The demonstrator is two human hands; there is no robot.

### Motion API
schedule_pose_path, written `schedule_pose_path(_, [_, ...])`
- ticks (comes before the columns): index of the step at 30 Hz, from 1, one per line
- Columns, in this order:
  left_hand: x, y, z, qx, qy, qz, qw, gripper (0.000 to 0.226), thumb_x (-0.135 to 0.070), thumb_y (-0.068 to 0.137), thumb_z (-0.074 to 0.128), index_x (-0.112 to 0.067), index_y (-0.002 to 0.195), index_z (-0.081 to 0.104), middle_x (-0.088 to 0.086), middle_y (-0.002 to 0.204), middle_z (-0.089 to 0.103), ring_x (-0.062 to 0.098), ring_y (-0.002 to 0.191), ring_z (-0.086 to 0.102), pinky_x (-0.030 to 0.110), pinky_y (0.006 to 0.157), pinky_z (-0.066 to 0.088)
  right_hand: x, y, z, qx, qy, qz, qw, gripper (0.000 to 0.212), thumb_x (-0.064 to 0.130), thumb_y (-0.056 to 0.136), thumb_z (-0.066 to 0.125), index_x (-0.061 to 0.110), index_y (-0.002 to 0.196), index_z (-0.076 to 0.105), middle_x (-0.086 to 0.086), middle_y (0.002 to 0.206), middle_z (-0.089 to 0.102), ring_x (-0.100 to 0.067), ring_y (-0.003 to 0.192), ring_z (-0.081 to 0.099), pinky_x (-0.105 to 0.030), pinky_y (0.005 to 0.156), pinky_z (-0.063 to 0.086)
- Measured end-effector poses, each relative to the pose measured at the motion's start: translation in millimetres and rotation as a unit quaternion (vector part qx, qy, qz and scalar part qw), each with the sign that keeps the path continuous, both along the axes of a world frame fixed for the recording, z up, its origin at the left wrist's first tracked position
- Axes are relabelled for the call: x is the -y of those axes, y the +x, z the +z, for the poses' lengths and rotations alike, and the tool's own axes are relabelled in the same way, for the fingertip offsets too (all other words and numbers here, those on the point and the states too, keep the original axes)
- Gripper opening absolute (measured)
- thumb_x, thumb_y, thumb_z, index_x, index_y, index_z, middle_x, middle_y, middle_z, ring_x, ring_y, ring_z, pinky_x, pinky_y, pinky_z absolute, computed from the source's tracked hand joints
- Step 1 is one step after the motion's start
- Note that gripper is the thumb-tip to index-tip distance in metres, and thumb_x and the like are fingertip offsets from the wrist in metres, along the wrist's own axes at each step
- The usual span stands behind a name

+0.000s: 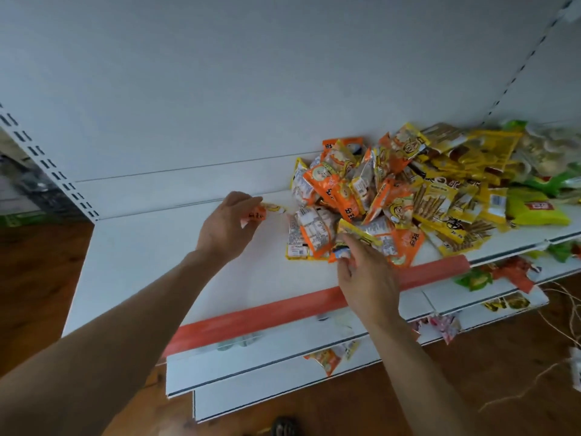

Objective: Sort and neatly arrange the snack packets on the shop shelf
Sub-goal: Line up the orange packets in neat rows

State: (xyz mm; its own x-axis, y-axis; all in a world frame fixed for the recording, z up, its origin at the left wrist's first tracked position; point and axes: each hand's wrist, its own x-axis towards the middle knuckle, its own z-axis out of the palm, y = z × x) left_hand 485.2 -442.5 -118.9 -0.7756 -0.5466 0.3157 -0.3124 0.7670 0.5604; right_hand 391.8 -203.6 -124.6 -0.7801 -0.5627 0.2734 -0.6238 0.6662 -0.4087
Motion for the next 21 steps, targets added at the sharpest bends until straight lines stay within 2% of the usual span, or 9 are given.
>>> schedule_pose_path(2, [0.9,26.9,-1.1,-0.071,0.009,0.048,0.996,0.041,-0.015,0.088,0.070,-0.016,0.128,0.063,0.002,0.127,0.061,0.023,0.108,0.062,0.030,0.086,0.050,-7.3,-2.1,13.9,0.011,-0.079,-0.019,0.997,0.046,0.026,0.095,0.056,0.026,0.140,0.052,-0.007,0.118,0.070,-0.026,0.096,0.067,-0.022,0.059,0.040])
schedule_pose_path(4, [4.0,51.4,-2.1,-0.088,-0.025,0.079,0.993,0.043,-0.009,0.088,0.069,-0.011,0.130,0.062,0.008,0.125,0.064,0.030,0.108,0.061,0.032,0.089,0.047,-2.8,5.8,30.9,0.028,-0.202,-0.025,0.979,0.046,0.033,0.091,0.053,0.028,0.137,0.055,-0.005,0.115,0.071,-0.023,0.085,0.067,-0.013,0.055,0.035])
schedule_pose_path(6, [7.9,76.0,-4.4,-0.057,-0.082,0.102,0.990,0.045,-0.006,0.086,0.069,-0.007,0.130,0.061,0.011,0.120,0.067,0.035,0.102,0.061,0.037,0.087,0.046,17.9,26.1,39.9,0.024,-0.277,0.050,0.959,0.046,0.028,0.089,0.051,0.026,0.134,0.057,0.009,0.118,0.066,-0.014,0.088,0.063,-0.002,0.064,0.038])
schedule_pose_path(8, [11.3,99.3,-1.8,-0.022,-0.124,0.143,0.982,0.047,-0.008,0.086,0.068,-0.009,0.132,0.059,0.010,0.116,0.068,0.036,0.102,0.060,0.042,0.084,0.046,50.1,47.3,38.4,0.036,-0.279,0.167,0.945,0.046,0.014,0.087,0.054,0.021,0.133,0.059,0.019,0.121,0.058,-0.006,0.102,0.059,-0.002,0.083,0.043])
schedule_pose_path(10, [15.2,118.3,1.3,0.003,-0.149,0.171,0.974,0.049,-0.010,0.087,0.066,-0.011,0.134,0.057,0.009,0.120,0.067,0.034,0.114,0.058,0.045,0.089,0.047,86.9,61.8,33.8,0.059,-0.226,0.249,0.940,0.048,0.008,0.087,0.053,0.017,0.134,0.058,0.009,0.128,0.062,-0.015,0.113,0.061,-0.025,0.094,0.051])
schedule_pose_path(12, [19.6,135.8,-1.1,0.056,-0.152,0.174,0.971,0.052,-0.016,0.091,0.062,-0.013,0.142,0.050,0.009,0.138,0.057,0.030,0.135,0.046,0.048,0.104,0.042,120.9,72.1,24.2,0.049,-0.127,0.310,0.941,0.052,0.006,0.088,0.052,0.015,0.139,0.052,-0.002,0.135,0.059,-0.024,0.123,0.055,-0.040,0.101,0.046])
schedule_pose_path(16, [21.7,164.5,-23.8,0.249,-0.023,0.117,0.961,0.082,-0.066,0.091,0.037,-0.028,0.156,0.006,-0.005,0.163,-0.004,0.015,0.150,-0.007,0.041,0.123,0.008,156.5,86.9,-12.4,0.024,0.185,0.394,0.900,0.068,0.041,0.099,0.042,0.026,0.156,0.011,0.002,0.165,0.001,-0.021,0.151,-0.002,-0.051,0.120,0.006])
schedule_pose_path(18, [27.5,168.6,-25.8,0.306,-0.002,0.089,0.948,0.101,-0.087,0.073,0.015,-0.032,0.155,-0.007,-0.010,0.159,-0.020,0.012,0.146,-0.021,0.040,0.121,-0.004,159.1,86.5,-24.4,0.047,0.234,0.396,0.887,0.072,0.054,0.099,0.036,0.030,0.156,0.000,0.007,0.163,-0.015,-0.017,0.149,-0.017,-0.050,0.120,-0.006])
schedule_pose_path(21, [47.1,167.6,-11.8,0.331,0.050,0.061,0.940,0.109,-0.095,0.064,0.002,-0.035,0.154,-0.007,-0.009,0.161,-0.018,0.013,0.146,-0.022,0.041,0.119,-0.009,168.6,80.6,-12.1,0.133,0.198,0.394,0.888,0.061,0.053,0.100,0.032,0.032,0.155,0.016,0.010,0.164,-0.001,-0.011,0.149,-0.013,-0.050,0.118,-0.008])
